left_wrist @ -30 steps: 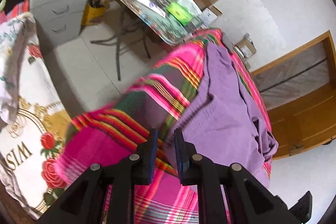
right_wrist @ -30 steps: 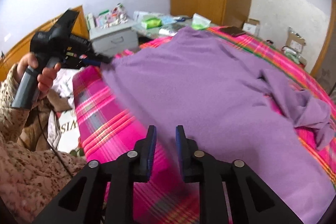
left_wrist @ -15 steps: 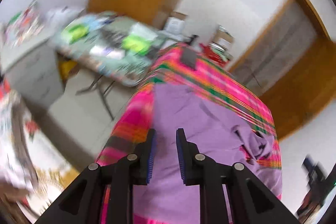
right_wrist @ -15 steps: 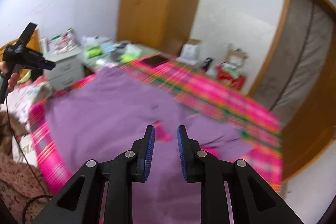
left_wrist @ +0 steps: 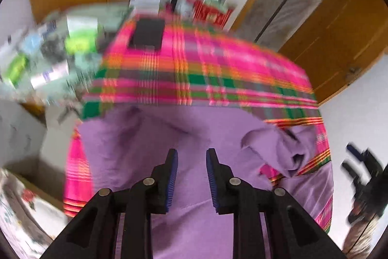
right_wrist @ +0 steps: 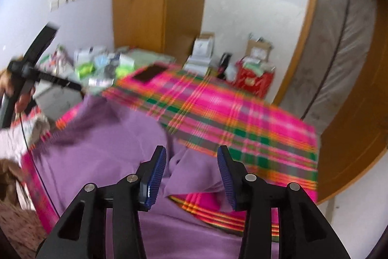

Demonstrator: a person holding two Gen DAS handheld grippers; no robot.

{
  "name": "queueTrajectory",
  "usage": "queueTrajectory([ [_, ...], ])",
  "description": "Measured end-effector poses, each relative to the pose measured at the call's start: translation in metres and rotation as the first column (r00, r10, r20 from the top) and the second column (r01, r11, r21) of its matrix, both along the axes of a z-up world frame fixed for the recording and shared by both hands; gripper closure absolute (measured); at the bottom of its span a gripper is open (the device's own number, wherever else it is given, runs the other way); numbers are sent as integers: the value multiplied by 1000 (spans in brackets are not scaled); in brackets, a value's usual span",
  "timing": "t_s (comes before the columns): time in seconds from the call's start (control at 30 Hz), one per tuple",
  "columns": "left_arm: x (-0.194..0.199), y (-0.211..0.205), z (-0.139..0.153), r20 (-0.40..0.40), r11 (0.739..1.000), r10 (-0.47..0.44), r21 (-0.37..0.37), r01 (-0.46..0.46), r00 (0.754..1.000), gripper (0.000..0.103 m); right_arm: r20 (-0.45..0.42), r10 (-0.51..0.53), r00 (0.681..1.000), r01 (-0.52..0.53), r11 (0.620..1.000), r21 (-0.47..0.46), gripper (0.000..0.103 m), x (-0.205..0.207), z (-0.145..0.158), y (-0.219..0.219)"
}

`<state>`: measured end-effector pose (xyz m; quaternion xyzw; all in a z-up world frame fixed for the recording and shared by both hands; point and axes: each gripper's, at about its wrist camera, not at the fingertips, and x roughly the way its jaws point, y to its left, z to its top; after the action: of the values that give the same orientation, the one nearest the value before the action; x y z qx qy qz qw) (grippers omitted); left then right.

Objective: Fold clothes

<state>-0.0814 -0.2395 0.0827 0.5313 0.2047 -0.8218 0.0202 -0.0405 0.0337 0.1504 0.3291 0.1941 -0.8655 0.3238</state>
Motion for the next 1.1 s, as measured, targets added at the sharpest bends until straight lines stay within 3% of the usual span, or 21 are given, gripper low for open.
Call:
queueTrajectory([
  [0.2, -27, -15, -57, 78, 988, 63, 135, -73, 995, 77, 96, 166, 981, -176, 980, 98, 57, -4, -85, -67],
  [0.4, -42, -20, -76, 96, 976, 86, 192, -104, 992, 70, 152, 170, 974, -195, 966, 169, 57, -24, -127, -96],
  [0.53, -48, -23, -80, 92, 969, 105, 216, -123, 990, 68, 107, 164, 981, -186, 952, 245, 57, -27, -136, -103],
  [0.77, -57, -30, -89, 88, 949, 149, 268, -167, 985, 68, 64, 149, 987, -161, 945, 285, 60, -29, -140, -103],
  [0.83, -59, -35, -89, 80, 943, 169, 276, -184, 982, 71, 53, 142, 989, -151, 943, 295, 65, -30, -139, -102],
  [0.97, -61, -40, -89, 77, 944, 186, 262, -200, 980, 93, 18, 125, 992, -125, 940, 318, 90, -36, -135, -100],
  [1.1, -62, -43, -86, 64, 939, 203, 272, -213, 977, 98, 3, 105, 994, -101, 948, 302, 97, -45, -128, -95],
])
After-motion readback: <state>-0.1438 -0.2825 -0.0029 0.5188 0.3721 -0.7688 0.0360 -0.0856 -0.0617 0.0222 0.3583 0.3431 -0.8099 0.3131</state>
